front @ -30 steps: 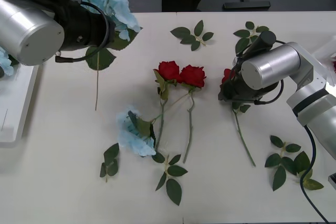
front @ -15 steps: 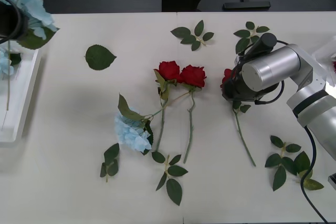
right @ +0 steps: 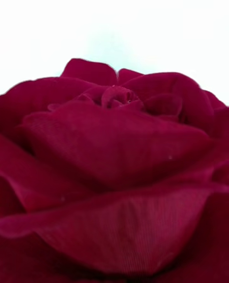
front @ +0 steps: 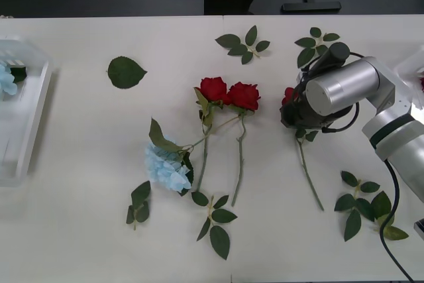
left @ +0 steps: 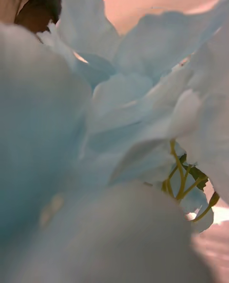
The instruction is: Place the red flowers into the right box and the blue flowers into the left box. If a person shows an open palm, hand one flower to the person first, then continue sorting.
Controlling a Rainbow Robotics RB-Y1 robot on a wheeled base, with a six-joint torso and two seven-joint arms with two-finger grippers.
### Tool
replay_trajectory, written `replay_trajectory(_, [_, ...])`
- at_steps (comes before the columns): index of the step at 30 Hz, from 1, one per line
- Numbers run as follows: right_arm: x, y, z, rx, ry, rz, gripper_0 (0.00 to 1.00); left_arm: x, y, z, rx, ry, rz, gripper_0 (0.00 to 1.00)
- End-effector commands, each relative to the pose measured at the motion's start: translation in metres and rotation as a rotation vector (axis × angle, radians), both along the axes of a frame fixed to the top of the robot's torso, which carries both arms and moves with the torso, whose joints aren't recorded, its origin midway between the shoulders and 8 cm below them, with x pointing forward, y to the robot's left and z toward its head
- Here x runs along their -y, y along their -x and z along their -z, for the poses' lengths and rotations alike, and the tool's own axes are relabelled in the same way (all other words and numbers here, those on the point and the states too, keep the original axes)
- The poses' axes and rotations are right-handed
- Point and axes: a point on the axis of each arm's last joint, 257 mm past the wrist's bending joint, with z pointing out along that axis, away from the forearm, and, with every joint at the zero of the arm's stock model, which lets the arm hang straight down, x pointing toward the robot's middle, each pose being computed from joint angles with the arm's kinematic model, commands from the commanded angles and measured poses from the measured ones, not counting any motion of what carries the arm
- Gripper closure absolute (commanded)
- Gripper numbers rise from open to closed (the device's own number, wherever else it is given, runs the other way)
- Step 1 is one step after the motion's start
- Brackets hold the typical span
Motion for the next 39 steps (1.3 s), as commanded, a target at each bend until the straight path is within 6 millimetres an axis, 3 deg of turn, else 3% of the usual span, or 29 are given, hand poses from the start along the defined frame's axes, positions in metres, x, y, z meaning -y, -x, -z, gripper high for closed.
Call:
replay_trajectory(1, [0.027,-0.018,-0.055,0.010,-0.019,0.019,1.00,-0.062,0.028,0.007,-0.090,-0.211,0.046,1.00])
replay_trajectory(2, [0.035,-0.019,-0.063,0.011,-0.013,0.023,1.00,-0.065,0.030,0.013,-0.092,-0.211,0.051,1.00])
replay_trajectory(5, [0.091,-0.023,-0.110,0.012,0.033,0.044,1.00,-0.080,0.039,0.038,-0.103,-0.249,0.084,1.00])
replay_trajectory(6, [0.091,-0.023,-0.110,0.012,0.033,0.044,1.00,-0.080,0.039,0.038,-0.103,-0.249,0.084,1.00])
replay_trajectory(8, [0.142,-0.020,-0.142,0.022,0.107,0.059,1.00,-0.082,0.044,0.047,-0.117,-0.256,0.092,0.98])
replay_trajectory(9, [0.165,-0.020,-0.155,0.035,0.149,0.067,1.00,-0.083,0.046,0.048,-0.125,-0.257,0.091,0.67])
replay_trajectory(10, [0.178,-0.020,-0.161,0.042,0.174,0.068,1.00,-0.082,0.046,0.050,-0.130,-0.256,0.092,0.48])
replay_trajectory(11, [0.208,-0.018,-0.176,0.057,0.251,0.053,1.00,-0.082,0.046,0.050,-0.133,-0.257,0.094,0.15])
replay_trajectory(13, [0.240,-0.015,-0.192,0.064,0.325,0.047,1.00,-0.082,0.046,0.050,-0.136,-0.259,0.097,0.00])
replay_trajectory(16, [0.276,-0.009,-0.207,0.064,0.397,0.053,1.00,-0.082,0.046,0.050,-0.135,-0.257,0.098,0.00])
replay_trajectory(18, [0.321,-0.003,-0.220,0.066,0.490,0.078,1.00,-0.078,0.046,0.053,-0.136,-0.239,0.107,0.00])
replay_trajectory(19, [0.330,-0.002,-0.222,0.065,0.510,0.080,1.00,-0.077,0.045,0.053,-0.135,-0.235,0.108,0.00])
replay_trajectory(21, [0.365,0.002,-0.227,0.061,0.584,0.090,1.00,-0.077,0.044,0.053,-0.134,-0.236,0.112,0.00])
replay_trajectory(24, [0.394,-0.002,-0.226,0.083,0.651,0.090,1.00,-0.073,0.042,0.054,-0.126,-0.224,0.124,0.00])
replay_trajectory(26, [0.404,-0.007,-0.219,0.100,0.675,0.094,1.00,-0.065,0.039,0.054,-0.109,-0.182,0.136,0.00])
replay_trajectory(30, [0.413,-0.021,-0.194,0.146,0.690,0.100,1.00,-0.021,0.027,0.050,-0.042,0.007,0.191,0.00])
replay_trajectory(36, [0.397,-0.041,-0.147,0.207,0.637,0.094,1.00,0.051,0.018,0.038,0.028,0.268,0.217,0.00])
replay_trajectory(39, [0.388,-0.049,-0.136,0.234,0.615,0.108,1.00,0.078,0.020,0.038,0.055,0.395,0.162,0.00])
